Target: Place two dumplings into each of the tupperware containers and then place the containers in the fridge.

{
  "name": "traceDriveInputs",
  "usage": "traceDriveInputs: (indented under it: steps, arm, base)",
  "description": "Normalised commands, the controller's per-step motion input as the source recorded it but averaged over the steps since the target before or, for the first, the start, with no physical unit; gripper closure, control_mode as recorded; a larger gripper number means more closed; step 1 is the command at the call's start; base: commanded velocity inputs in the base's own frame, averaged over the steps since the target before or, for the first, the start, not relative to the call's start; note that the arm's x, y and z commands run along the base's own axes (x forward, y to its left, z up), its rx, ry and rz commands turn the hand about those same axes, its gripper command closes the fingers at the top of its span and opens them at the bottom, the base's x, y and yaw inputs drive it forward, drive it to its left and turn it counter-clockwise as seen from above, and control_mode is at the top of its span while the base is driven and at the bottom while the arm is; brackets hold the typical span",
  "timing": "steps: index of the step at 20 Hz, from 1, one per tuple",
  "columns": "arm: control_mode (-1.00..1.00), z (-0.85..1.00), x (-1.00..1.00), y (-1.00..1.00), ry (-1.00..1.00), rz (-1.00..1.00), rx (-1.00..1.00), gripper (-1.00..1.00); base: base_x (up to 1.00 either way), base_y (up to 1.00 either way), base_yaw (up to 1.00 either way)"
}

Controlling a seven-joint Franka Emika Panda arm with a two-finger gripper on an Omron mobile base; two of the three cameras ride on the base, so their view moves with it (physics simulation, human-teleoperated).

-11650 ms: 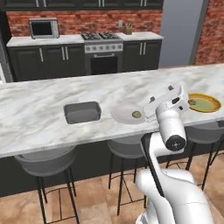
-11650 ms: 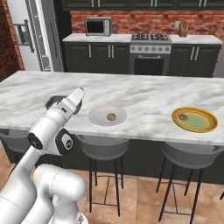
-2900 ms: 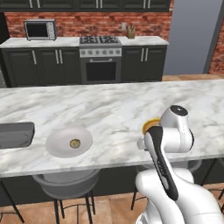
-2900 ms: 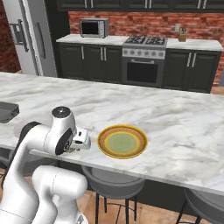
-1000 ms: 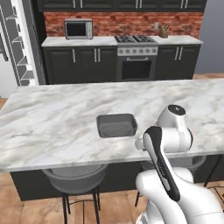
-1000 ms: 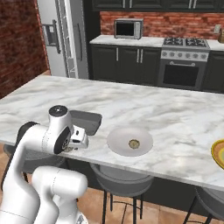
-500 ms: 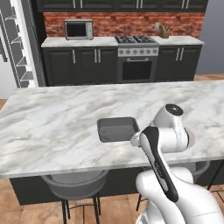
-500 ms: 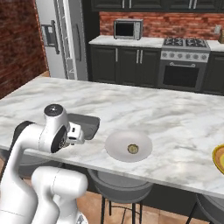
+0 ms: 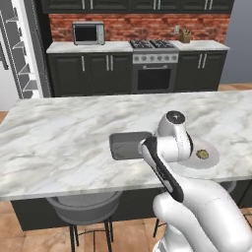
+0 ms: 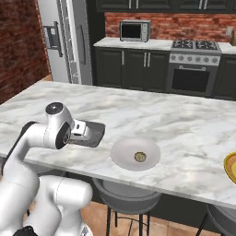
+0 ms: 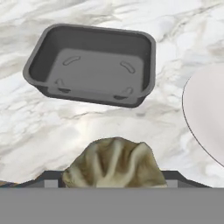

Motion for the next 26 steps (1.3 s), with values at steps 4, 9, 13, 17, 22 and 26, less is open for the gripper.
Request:
traceDriveInputs:
  steps: [4,9,13,17,22,26]
  arm:
    - [-1.0,0.41,0.66,0.0,0.09,-0.07,0.01,1.0]
    - [-1.0,-0.13,0.54,0.08,0.0,-0.06,0.08,1.0]
    - [-1.0,-0.61,0.55,0.13,0.0,-0.04,0.05,1.0]
    - [-1.0,-0.58,0.39,0.16,0.0,-0.04,0.0,1.0]
    - [-1.0,-0.17,0.48,0.19,0.0,-0.04,0.03,1.0]
    - [-1.0,-0.24,0.45,0.26,0.0,-0.03,0.01,1.0]
  base:
    - [0.0,0.0,0.0]
    - [0.0,0.0,0.0]
    - [0.0,0.0,0.0]
    - [0.0,0.0,0.0]
    - [0.0,0.0,0.0]
    - [0.0,0.0,0.0]
